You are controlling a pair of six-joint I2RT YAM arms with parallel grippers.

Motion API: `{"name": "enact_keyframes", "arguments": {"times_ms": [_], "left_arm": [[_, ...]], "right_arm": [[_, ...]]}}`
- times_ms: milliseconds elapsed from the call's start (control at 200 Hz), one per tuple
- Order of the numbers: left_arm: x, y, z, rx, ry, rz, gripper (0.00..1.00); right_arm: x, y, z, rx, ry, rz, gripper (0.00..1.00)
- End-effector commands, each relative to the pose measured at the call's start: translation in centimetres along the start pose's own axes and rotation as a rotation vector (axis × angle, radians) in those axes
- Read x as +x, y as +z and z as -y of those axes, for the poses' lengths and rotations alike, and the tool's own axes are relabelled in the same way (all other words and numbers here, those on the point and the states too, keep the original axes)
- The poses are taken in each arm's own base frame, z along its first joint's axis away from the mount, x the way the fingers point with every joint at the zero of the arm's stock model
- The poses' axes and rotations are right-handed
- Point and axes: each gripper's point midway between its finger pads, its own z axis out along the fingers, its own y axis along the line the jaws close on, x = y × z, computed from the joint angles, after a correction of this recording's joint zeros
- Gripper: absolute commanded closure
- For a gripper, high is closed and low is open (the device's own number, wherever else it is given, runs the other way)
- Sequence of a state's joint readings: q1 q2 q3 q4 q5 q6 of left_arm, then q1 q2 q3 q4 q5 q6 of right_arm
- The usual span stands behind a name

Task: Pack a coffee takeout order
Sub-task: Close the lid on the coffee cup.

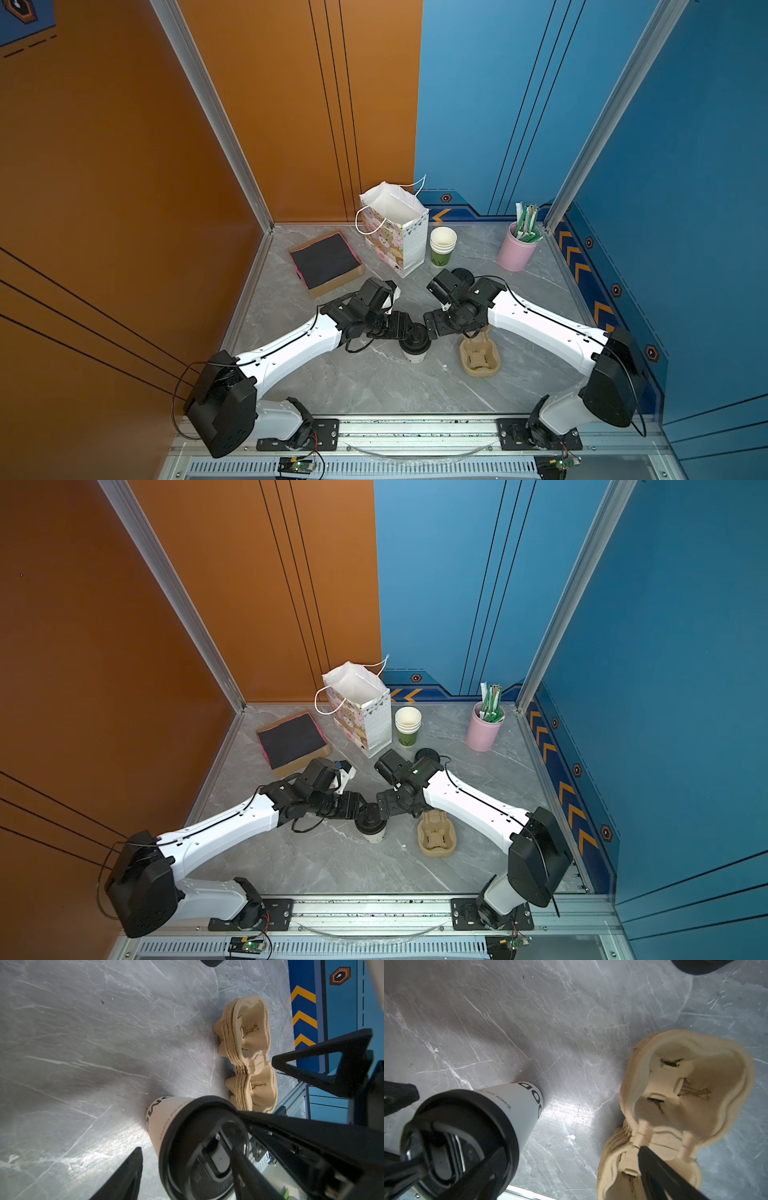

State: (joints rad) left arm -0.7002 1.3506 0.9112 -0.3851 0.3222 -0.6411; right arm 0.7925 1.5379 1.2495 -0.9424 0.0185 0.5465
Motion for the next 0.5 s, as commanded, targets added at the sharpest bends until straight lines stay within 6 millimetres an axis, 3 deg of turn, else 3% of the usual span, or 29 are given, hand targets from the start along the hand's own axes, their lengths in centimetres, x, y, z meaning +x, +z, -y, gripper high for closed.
{"name": "enact_keyframes", "arguments": {"times_ms": [0, 125, 495], "left_arm": [[-0.1, 0.3, 0.1, 0.002, 0.018, -0.026, 0.33], [0.4, 0.9, -0.3, -0.012, 0.013, -0.049, 0.33], [0.4, 0.4, -0.3, -0.022, 0.021, -0.039, 0.34]], "right_arm": [[1.0, 0.9, 0.6, 0.007, -0.009, -0.048, 0.00], [1.0, 0.7, 1.0, 0.005, 0.004, -0.042, 0.00], [-1.3, -3.3, -0.6, -0.080, -0.014, 0.085, 0.00]]}}
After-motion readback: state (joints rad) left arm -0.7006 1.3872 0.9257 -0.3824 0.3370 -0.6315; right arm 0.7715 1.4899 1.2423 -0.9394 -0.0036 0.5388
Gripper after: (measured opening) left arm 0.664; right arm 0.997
